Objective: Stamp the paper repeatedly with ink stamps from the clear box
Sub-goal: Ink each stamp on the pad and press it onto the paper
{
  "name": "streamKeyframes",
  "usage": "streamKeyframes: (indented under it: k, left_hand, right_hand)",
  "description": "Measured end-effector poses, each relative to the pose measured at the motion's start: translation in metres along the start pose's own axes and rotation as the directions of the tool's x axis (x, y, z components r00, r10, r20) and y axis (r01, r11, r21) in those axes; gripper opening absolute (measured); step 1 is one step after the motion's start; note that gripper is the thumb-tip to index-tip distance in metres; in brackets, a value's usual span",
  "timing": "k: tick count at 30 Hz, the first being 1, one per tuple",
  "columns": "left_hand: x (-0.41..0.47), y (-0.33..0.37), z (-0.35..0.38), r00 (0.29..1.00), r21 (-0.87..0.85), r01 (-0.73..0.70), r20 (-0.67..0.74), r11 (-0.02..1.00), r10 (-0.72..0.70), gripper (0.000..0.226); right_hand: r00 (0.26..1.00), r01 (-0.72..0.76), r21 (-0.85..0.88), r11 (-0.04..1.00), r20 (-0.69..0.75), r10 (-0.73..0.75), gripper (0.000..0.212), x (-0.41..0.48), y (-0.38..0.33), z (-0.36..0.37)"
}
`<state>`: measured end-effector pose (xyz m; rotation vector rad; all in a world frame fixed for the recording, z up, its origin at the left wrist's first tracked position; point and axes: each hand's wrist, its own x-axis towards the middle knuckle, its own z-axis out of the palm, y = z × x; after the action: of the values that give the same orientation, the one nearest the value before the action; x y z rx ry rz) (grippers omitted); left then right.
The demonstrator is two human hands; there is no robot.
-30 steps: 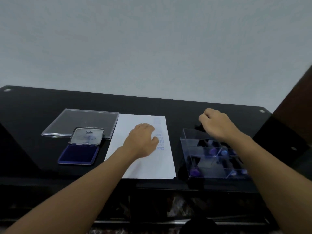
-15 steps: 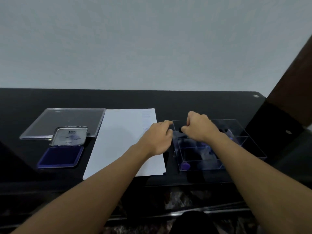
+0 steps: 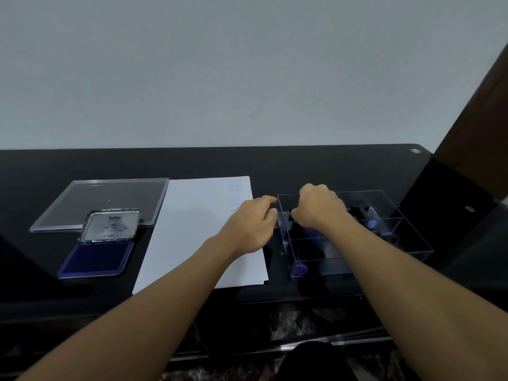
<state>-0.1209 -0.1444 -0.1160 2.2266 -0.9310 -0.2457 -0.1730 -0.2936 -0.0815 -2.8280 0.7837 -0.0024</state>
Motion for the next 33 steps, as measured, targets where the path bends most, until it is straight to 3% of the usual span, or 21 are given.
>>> streamKeyframes:
  k: [10, 16, 20, 24, 28, 33]
  left_hand:
    - [-0.015, -0.002, -0.006, 0.999, 0.118, 0.038, 0.005, 0.992, -0.039, 0.047]
    - [-0.037, -0.002, -0.004, 0.998, 0.184, 0.038, 0.038, 0.982, -0.046, 0.048]
    - [-0.054, -0.007, 0.003, 0.999, 0.327, -0.003, 0.044, 0.945, -0.011, 0.046]
    - [-0.065, -0.017, 0.015, 0.999, 0.435, -0.052, 0.020, 0.899, 0.048, 0.042]
    - [-0.075, -0.020, 0.024, 0.995, 0.476, -0.077, -0.020, 0.876, 0.098, 0.063]
    - [-0.080, -0.023, 0.029, 0.993, 0.497, -0.054, -0.066, 0.866, 0.100, 0.054]
  right_hand:
    - [0.986, 0.114, 0.140, 0.984, -0.141, -0.094, 0.009, -0.032, 0.021, -0.026]
    - [0.971, 0.211, 0.177, 0.961, 0.073, -0.227, 0.014, -0.054, 0.026, -0.016]
    - [0.943, 0.222, 0.175, 0.959, 0.211, -0.257, 0.019, -0.065, 0.025, -0.007]
    - [0.908, 0.255, 0.165, 0.953, 0.299, -0.295, 0.018, -0.071, 0.020, -0.007]
    - [0.875, 0.287, 0.103, 0.952, 0.376, -0.305, 0.024, -0.075, 0.013, -0.009]
    - [0.867, 0.230, 0.144, 0.962, 0.418, -0.270, 0.023, -0.075, 0.014, -0.006]
